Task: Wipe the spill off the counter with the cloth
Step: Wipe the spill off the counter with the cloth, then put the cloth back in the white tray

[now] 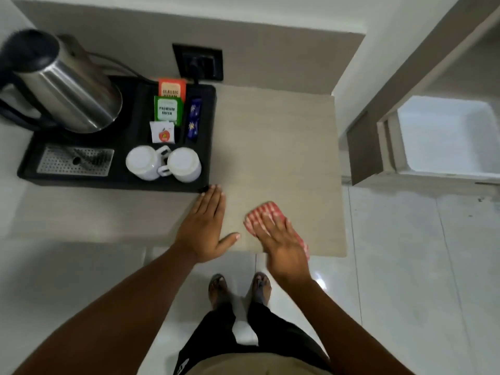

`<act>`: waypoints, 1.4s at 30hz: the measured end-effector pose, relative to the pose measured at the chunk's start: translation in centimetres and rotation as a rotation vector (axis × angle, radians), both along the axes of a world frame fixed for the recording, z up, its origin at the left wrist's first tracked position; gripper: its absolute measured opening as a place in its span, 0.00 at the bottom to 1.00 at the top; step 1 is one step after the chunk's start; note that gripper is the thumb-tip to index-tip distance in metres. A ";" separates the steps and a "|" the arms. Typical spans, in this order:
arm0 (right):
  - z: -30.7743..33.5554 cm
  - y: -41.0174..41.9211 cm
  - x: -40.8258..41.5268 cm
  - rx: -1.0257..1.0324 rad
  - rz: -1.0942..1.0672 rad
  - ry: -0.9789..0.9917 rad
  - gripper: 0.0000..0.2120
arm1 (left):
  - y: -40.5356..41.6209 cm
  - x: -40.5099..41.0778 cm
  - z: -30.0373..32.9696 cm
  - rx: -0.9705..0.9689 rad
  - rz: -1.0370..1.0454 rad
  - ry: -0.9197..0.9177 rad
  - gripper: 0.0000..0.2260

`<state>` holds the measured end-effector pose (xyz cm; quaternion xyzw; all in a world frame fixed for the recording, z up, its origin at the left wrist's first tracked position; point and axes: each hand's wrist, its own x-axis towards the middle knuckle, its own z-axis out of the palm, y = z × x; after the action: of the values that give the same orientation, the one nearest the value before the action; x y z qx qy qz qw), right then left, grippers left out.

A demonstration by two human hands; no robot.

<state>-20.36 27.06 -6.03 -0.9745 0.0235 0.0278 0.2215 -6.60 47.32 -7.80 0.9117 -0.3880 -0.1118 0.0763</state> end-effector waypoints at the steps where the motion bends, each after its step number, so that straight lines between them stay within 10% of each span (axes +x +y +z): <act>1: -0.1 -1.0 -0.4 -0.001 -0.051 0.003 0.35 | -0.4 -0.5 -0.2 0.015 0.025 0.015 0.45; 11: 3.2 -8.4 4.9 0.148 -0.517 -0.055 0.22 | -12.9 -0.1 3.6 0.027 -0.108 0.038 0.41; 17: 7.2 -19.3 7.0 0.028 -0.650 -0.214 0.36 | -24.1 2.9 6.8 -0.031 -0.220 -0.018 0.40; 23: 6.5 -34.1 9.3 -0.063 -0.824 -0.151 0.30 | -36.7 4.9 7.2 -0.051 -0.268 -0.033 0.40; 32: 1.9 -43.7 13.1 -0.078 -0.698 0.088 0.31 | -49.9 5.3 4.1 -0.023 -0.151 0.036 0.42; 42: 2.9 -43.6 14.9 -0.068 -0.620 0.235 0.24 | -47.2 5.9 3.8 -0.029 -0.223 0.074 0.39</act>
<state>-5.47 -16.53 -3.15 -0.9179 0.3452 0.0703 0.1826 -0.67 0.14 -4.02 0.8569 -0.4855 -0.1474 0.0910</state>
